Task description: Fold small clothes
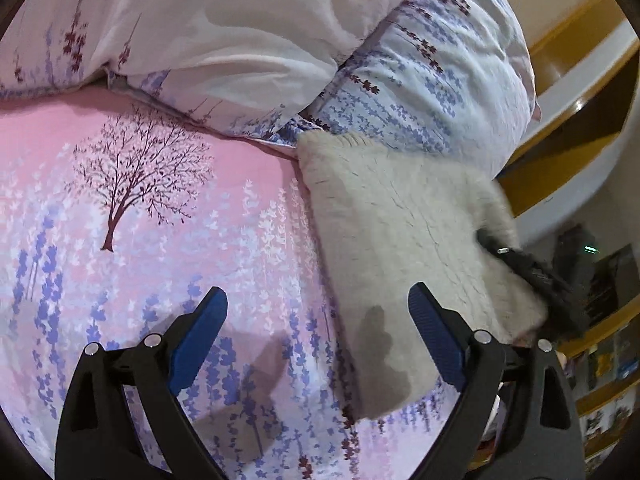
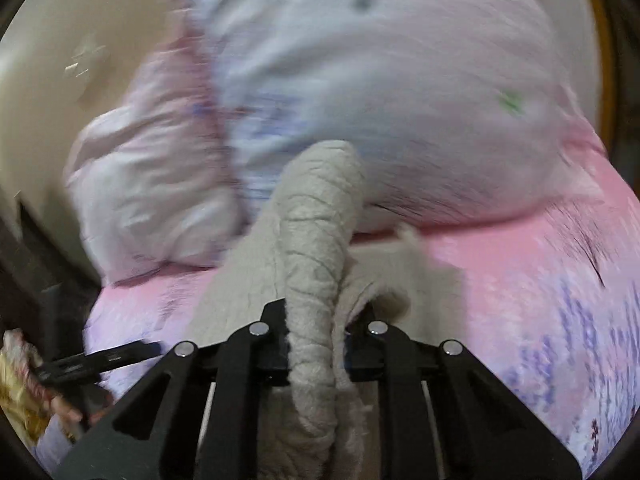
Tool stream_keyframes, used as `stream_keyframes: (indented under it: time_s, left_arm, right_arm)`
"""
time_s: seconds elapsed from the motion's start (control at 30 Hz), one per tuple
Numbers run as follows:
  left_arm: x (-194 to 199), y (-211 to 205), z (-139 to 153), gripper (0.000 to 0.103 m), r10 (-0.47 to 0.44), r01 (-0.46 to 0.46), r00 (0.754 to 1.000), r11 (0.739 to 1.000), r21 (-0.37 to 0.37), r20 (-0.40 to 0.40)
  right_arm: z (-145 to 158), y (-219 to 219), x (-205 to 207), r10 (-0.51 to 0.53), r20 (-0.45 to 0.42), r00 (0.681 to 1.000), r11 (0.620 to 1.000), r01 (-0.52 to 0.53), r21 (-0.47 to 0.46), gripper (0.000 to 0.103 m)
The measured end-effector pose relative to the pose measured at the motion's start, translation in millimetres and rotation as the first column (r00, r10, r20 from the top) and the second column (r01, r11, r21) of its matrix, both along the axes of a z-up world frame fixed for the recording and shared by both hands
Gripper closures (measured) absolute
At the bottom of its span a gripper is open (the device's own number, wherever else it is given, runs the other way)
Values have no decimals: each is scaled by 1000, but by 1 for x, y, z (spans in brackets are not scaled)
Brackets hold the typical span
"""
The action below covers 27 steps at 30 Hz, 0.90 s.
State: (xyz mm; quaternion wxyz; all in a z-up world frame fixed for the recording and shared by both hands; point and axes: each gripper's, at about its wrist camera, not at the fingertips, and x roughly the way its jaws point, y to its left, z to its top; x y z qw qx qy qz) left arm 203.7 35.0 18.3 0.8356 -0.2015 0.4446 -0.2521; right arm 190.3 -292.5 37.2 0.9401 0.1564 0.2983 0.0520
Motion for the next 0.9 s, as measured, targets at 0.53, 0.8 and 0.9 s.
stream_keyframes:
  time_s: [0.53,0.8,0.9]
  left_arm:
    - [-3,-29,3,5,-94,90,995,993,78,43]
    - [-8,-64,-6,5,-177,177,984,984,27,-23]
    - [-16,-83,-9,5,-190,189,982,976,106,-3]
  right_arm:
    - [-32,-48,-20,-48,-95,994,980,66,188,73]
    - [-33,-70,-71,-14,-96,995,956,41,289,59]
    - [-33,-65,-78,4,-95,995,948,26,316,52]
